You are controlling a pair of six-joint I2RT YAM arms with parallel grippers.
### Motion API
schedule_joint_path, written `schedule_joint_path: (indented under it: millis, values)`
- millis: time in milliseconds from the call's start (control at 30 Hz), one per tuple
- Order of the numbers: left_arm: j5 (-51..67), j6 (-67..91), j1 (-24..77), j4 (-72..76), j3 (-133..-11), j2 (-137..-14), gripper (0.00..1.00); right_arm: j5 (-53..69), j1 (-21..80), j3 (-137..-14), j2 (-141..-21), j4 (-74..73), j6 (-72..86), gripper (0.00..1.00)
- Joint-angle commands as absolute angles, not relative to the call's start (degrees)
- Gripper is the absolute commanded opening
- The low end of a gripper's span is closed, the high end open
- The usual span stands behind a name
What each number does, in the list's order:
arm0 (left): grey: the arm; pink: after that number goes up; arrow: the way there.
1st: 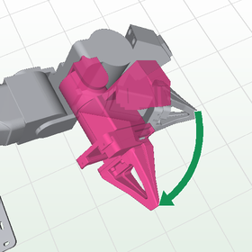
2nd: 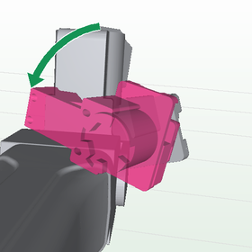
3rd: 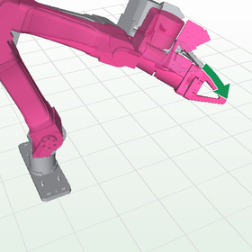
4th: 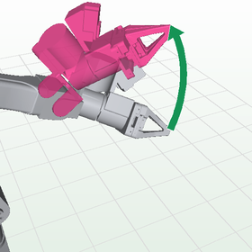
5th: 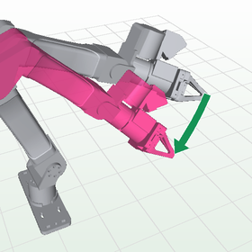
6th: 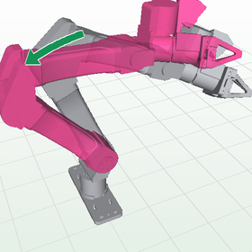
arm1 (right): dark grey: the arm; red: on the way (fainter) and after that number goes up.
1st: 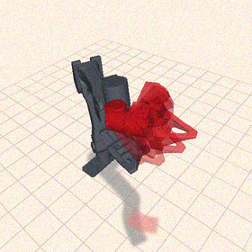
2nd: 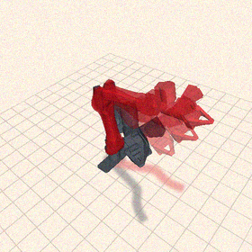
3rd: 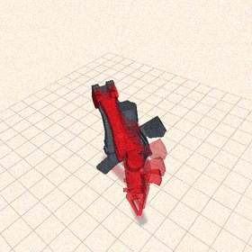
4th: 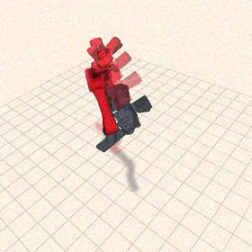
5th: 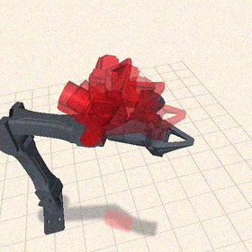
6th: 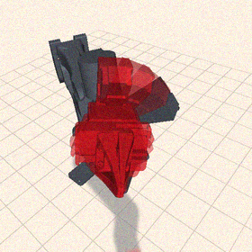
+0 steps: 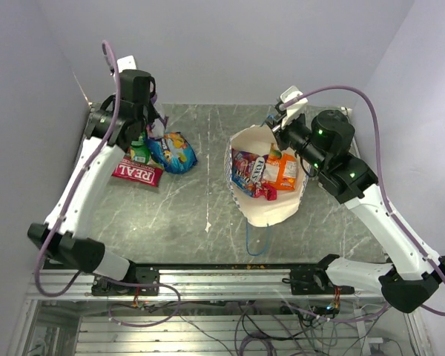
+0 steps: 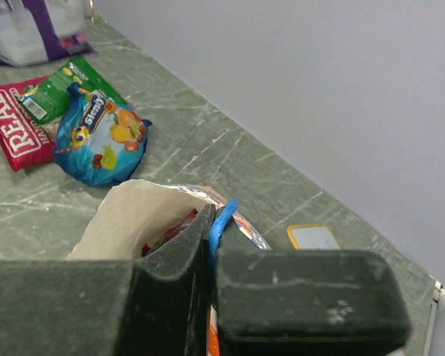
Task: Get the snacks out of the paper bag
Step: Place the snack at the center of the board.
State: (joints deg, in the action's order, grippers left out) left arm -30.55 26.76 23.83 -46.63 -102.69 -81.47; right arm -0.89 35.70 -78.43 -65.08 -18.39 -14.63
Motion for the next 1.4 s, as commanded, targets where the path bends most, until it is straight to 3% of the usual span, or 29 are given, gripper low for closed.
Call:
schedule_joint_path:
  millis: [0, 100, 367, 1133, 1200, 1267, 1367]
  values:
    - [-13.7, 37.9, 13.3, -42.5, -97.2, -85.8, 0.07, -1.1, 35.7, -80.5, -64.8, -18.9, -16.3, 0.00]
    - [-3.3, 41.2, 7.1, -36.0, -93.4, -89.7, 0.07, -0.3, 35.7, -80.6, -64.7, -19.2, -15.8, 0.00]
    - [9.7, 41.4, -1.2, -23.5, -85.3, -98.7, 0.07, 1.8, 35.6, -80.1, -64.9, -19.7, -14.6, 0.00]
    - [2.4, 34.8, -8.3, -36.7, -82.5, -105.7, 0.07, 2.0, 35.5, -80.1, -63.7, -18.4, -13.1, 0.00]
    - [3.2, 35.0, -8.8, -35.9, -81.7, -104.8, 0.11, 1.9, 35.5, -79.9, -63.6, -18.5, -12.7, 0.00]
    - [3.5, 35.0, -8.9, -35.6, -81.3, -103.6, 0.22, 1.7, 35.6, -79.3, -63.2, -18.2, -12.0, 0.00]
    - [3.2, 35.0, -8.9, -36.2, -81.4, -100.3, 0.45, 1.5, 35.6, -79.0, -62.8, -17.8, -10.6, 0.00]
